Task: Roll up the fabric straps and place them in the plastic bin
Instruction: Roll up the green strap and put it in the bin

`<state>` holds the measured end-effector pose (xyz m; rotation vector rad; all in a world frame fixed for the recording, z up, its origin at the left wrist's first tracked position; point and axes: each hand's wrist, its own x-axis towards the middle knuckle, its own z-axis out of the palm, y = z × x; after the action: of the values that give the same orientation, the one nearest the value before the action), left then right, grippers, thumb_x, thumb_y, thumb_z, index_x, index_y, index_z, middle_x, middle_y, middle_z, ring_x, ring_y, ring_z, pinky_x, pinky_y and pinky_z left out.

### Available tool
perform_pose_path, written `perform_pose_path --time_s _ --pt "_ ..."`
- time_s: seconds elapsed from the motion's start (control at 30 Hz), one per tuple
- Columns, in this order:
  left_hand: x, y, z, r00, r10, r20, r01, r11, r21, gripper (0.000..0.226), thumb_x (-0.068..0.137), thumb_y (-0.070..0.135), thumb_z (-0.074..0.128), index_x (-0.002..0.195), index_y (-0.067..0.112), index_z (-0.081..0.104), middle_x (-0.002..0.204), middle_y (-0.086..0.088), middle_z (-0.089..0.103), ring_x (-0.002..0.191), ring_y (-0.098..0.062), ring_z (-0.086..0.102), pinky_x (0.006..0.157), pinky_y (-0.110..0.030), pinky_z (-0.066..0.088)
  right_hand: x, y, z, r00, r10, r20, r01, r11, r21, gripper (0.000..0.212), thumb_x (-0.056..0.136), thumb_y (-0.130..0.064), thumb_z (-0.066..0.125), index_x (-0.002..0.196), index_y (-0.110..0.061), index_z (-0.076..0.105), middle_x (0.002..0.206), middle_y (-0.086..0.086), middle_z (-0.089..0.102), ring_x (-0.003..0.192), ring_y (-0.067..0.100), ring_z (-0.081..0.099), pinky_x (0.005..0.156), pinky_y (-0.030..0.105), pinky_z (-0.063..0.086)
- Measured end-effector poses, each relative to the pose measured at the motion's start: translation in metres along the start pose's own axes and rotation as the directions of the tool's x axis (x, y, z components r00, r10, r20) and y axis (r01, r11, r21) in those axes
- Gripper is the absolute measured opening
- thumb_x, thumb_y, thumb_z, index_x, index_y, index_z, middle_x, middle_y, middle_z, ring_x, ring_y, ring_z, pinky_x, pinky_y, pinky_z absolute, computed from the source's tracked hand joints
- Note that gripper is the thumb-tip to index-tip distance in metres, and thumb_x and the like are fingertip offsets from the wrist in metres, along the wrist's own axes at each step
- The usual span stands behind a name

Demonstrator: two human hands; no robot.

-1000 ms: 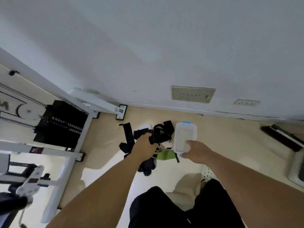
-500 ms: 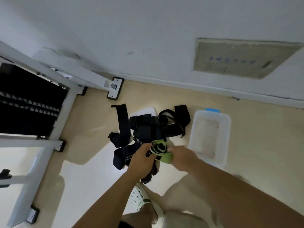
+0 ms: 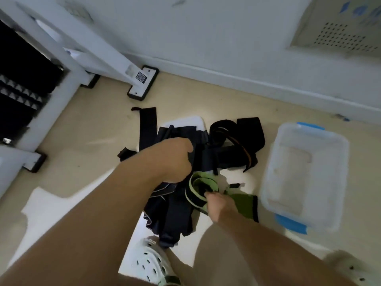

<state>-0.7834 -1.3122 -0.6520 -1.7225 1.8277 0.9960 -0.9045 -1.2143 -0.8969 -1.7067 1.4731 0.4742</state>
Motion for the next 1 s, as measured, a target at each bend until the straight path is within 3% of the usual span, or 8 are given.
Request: perform_pose_path --time_s 0.1,0.23,0.33,0.4,0.6,0.7,0.83,1.0 --pt "-0.006 -0.001 -0.001 0.998 0.050 -0.033 -0.050 0.999 -0.011 0.043 0.100 0.011 0.059 0.143 0.015 0.052 0.142 -0.007 0.056 0.124 -0.027 0.057 0.101 -0.036 0.049 -0.021 -0.010 -0.020 0.994 -0.068 -0.086 0.069 0.998 0.004 0.033 0.101 -0.027 0.052 0.133 -0.020 0.048 0.123 0.007 0.065 0.114 0.029 0.063 0.093 0.039 0.050" --pt "-0.031 -0.007 0.005 0.996 0.090 -0.007 -0.090 0.996 -0.023 0.064 0.097 0.019 0.070 0.154 0.020 0.041 0.153 -0.005 0.049 0.131 -0.025 0.053 0.102 -0.032 0.047 -0.075 -0.023 -0.068 0.969 -0.171 -0.178 0.197 0.970 0.141 0.047 0.097 -0.034 0.061 0.140 -0.021 0.049 0.131 0.006 0.063 0.121 0.028 0.059 0.103 0.045 0.048" --pt "-0.059 -0.017 0.010 0.994 0.101 -0.034 -0.103 0.993 -0.053 0.072 0.094 0.023 0.074 0.156 0.022 0.038 0.154 -0.005 0.050 0.136 -0.025 0.052 0.109 -0.034 0.044 -0.125 -0.034 -0.108 0.915 -0.298 -0.272 0.354 0.916 0.187 0.016 0.091 -0.027 0.070 0.102 -0.018 0.063 0.093 -0.003 0.068 0.087 0.018 0.065 0.081 0.039 0.054" --pt "-0.078 -0.028 0.015 0.990 0.102 -0.096 -0.112 0.988 -0.103 0.080 0.089 0.020 0.079 0.157 0.023 0.036 0.152 -0.004 0.052 0.132 -0.026 0.055 0.106 -0.034 0.044 -0.159 -0.043 -0.134 0.879 -0.322 -0.350 0.412 0.884 0.222 0.014 0.090 -0.025 0.075 0.093 -0.021 0.062 0.083 -0.010 0.064 0.078 0.008 0.062 0.071 0.030 0.050" --pt "-0.126 -0.047 0.033 0.937 0.155 -0.314 -0.287 0.855 -0.433 0.082 0.070 0.015 0.092 0.140 0.026 0.051 0.124 0.004 0.068 0.114 -0.020 0.068 0.103 -0.040 0.053 -0.246 -0.060 -0.186 0.831 -0.295 -0.471 0.522 0.707 0.477 0.018 0.089 -0.028 0.077 0.105 -0.023 0.070 0.100 -0.001 0.077 0.091 0.019 0.075 0.082 0.036 0.062" --pt "-0.146 -0.037 0.037 0.882 0.155 -0.446 -0.423 0.679 -0.600 0.057 0.078 0.041 0.084 0.130 0.029 0.065 0.117 0.005 0.075 0.110 -0.014 0.072 0.098 -0.038 0.055 -0.278 -0.061 -0.199 0.825 -0.248 -0.507 0.550 0.558 0.622 0.022 0.094 -0.031 0.072 0.115 -0.026 0.065 0.105 -0.001 0.076 0.097 0.021 0.074 0.082 0.040 0.060" --pt "-0.175 -0.008 0.031 0.758 0.015 -0.652 -0.561 0.526 -0.639 0.018 0.098 0.027 0.068 0.098 0.011 0.077 0.092 -0.006 0.080 0.091 -0.021 0.077 0.096 -0.045 0.059 -0.309 -0.055 -0.211 0.839 -0.208 -0.502 0.522 0.565 0.639 0.032 0.094 -0.048 0.067 0.120 -0.032 0.062 0.105 -0.007 0.076 0.098 0.017 0.073 0.076 0.036 0.059" --pt "-0.186 0.012 0.015 0.548 0.120 -0.828 -0.557 0.791 -0.254 0.020 0.097 0.020 0.067 0.082 0.031 0.074 0.076 0.011 0.075 0.073 -0.004 0.073 0.073 -0.030 0.062 -0.314 -0.048 -0.212 0.803 -0.086 -0.589 0.537 0.531 0.655 0.033 0.089 -0.058 0.067 0.106 -0.030 0.073 0.102 -0.012 0.077 0.098 0.014 0.072 0.072 0.032 0.056"
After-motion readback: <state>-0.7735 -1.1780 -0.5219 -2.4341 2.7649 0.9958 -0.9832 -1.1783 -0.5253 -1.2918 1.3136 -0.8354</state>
